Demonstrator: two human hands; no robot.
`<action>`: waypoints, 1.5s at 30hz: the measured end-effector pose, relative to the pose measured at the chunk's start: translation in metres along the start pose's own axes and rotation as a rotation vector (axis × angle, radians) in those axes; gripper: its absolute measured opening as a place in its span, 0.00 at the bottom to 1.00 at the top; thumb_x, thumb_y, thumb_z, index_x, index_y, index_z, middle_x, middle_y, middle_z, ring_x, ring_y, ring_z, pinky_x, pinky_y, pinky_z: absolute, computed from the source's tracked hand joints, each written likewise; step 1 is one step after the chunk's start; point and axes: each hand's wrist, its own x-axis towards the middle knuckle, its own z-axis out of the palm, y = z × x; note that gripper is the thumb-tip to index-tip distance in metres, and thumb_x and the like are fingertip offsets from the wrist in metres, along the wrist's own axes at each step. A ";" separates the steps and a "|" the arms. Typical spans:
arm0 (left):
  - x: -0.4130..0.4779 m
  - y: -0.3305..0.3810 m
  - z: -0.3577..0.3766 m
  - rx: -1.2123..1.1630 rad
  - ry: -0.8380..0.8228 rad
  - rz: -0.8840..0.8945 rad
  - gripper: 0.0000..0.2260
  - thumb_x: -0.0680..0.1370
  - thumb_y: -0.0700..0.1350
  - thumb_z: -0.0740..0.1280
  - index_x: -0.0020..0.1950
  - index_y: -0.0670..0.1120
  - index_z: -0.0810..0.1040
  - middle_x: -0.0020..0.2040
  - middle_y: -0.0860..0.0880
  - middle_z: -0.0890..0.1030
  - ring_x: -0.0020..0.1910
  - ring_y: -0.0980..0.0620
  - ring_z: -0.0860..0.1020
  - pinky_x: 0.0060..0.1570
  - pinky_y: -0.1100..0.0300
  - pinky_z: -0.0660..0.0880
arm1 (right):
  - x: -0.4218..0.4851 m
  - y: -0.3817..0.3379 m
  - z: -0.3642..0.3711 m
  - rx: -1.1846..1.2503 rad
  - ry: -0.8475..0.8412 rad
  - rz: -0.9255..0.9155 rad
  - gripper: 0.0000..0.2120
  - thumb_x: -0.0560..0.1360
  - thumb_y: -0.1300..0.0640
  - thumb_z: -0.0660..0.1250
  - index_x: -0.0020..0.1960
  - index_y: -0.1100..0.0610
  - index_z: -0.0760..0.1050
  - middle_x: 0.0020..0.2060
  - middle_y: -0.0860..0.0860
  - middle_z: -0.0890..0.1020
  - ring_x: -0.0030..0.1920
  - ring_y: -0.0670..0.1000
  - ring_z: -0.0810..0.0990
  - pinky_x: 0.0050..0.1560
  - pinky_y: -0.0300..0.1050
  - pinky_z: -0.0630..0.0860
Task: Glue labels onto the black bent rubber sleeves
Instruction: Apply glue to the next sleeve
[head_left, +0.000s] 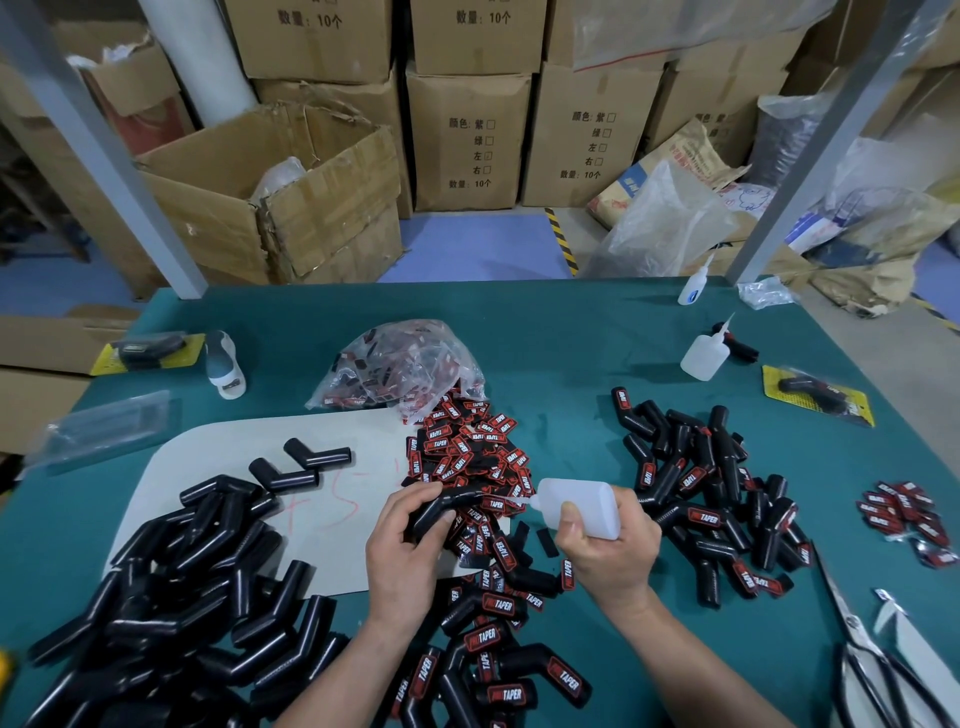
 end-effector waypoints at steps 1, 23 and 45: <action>0.000 0.000 0.000 0.001 -0.001 0.001 0.19 0.75 0.30 0.74 0.54 0.54 0.84 0.55 0.61 0.83 0.60 0.62 0.79 0.61 0.72 0.71 | 0.000 0.000 0.000 -0.001 0.000 -0.002 0.32 0.79 0.39 0.61 0.35 0.68 0.74 0.25 0.55 0.74 0.22 0.51 0.74 0.26 0.35 0.69; 0.000 -0.004 -0.002 0.029 0.012 -0.001 0.18 0.76 0.35 0.76 0.56 0.58 0.83 0.57 0.60 0.82 0.61 0.61 0.79 0.62 0.70 0.73 | 0.001 -0.002 -0.001 0.017 -0.031 -0.020 0.32 0.79 0.39 0.61 0.35 0.69 0.75 0.25 0.55 0.76 0.23 0.51 0.77 0.24 0.36 0.70; -0.001 -0.001 0.000 -0.015 0.007 -0.015 0.23 0.75 0.34 0.75 0.54 0.65 0.84 0.57 0.61 0.82 0.59 0.62 0.79 0.57 0.74 0.73 | -0.002 0.000 -0.001 0.039 -0.014 0.012 0.32 0.78 0.39 0.62 0.36 0.68 0.75 0.26 0.54 0.76 0.25 0.47 0.75 0.30 0.27 0.69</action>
